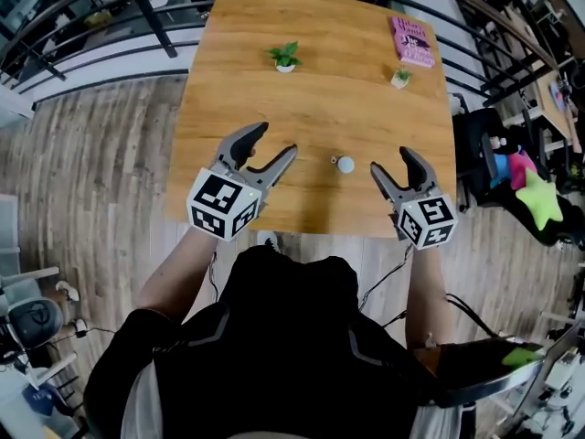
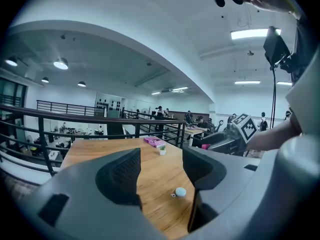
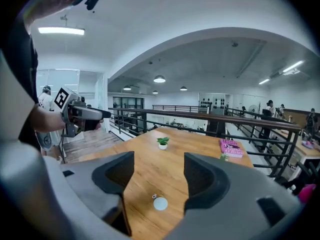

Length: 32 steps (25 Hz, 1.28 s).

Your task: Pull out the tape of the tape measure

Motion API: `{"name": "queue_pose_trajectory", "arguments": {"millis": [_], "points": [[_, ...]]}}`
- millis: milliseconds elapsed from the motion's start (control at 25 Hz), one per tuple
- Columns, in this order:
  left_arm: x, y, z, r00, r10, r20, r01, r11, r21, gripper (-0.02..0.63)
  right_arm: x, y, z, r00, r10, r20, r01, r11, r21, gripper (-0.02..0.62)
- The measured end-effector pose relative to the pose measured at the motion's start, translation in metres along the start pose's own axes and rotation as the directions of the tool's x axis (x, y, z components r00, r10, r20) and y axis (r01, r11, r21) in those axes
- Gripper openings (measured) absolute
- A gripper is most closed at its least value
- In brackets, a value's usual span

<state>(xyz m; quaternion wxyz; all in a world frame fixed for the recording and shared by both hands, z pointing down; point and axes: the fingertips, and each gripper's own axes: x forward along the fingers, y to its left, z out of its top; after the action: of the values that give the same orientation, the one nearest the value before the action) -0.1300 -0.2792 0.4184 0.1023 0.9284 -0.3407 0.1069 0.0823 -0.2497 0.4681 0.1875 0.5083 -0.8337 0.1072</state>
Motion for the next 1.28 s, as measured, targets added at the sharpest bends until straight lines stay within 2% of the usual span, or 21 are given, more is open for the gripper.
{"name": "queue_pose_trajectory", "arguments": {"millis": [200,480,600,720,960,1280], "points": [[0.011,0.007,-0.033,0.998,-0.040,-0.042,0.038,0.998,-0.051,0.278,0.031,-0.007,-0.045,0.993,0.034,-0.114,-0.034,0.999,-0.001,0.316],[0.031,0.001,-0.081,0.988,0.018,-0.152,-0.032,0.996,-0.088,0.272,0.075,-0.008,-0.114,0.959,0.156,-0.236,-0.161,0.987,-0.002,0.302],[0.035,-0.001,-0.090,0.984,0.078,-0.160,-0.095,0.990,-0.100,0.255,0.093,-0.007,-0.142,0.935,0.203,-0.290,-0.216,0.976,-0.014,0.304],[0.039,-0.003,-0.099,0.982,0.100,-0.163,-0.124,0.982,-0.142,0.253,0.108,-0.004,-0.167,0.911,0.241,-0.334,-0.265,0.964,-0.026,0.307],[0.041,-0.003,-0.133,0.965,0.132,-0.228,-0.167,0.976,-0.138,0.253,0.130,0.009,-0.197,0.877,0.293,-0.382,-0.333,0.942,-0.044,0.308],[0.040,-0.003,-0.161,0.944,0.171,-0.282,-0.220,0.963,-0.154,0.262,0.145,0.017,-0.227,0.837,0.314,-0.448,-0.399,0.911,-0.108,0.296]]}}
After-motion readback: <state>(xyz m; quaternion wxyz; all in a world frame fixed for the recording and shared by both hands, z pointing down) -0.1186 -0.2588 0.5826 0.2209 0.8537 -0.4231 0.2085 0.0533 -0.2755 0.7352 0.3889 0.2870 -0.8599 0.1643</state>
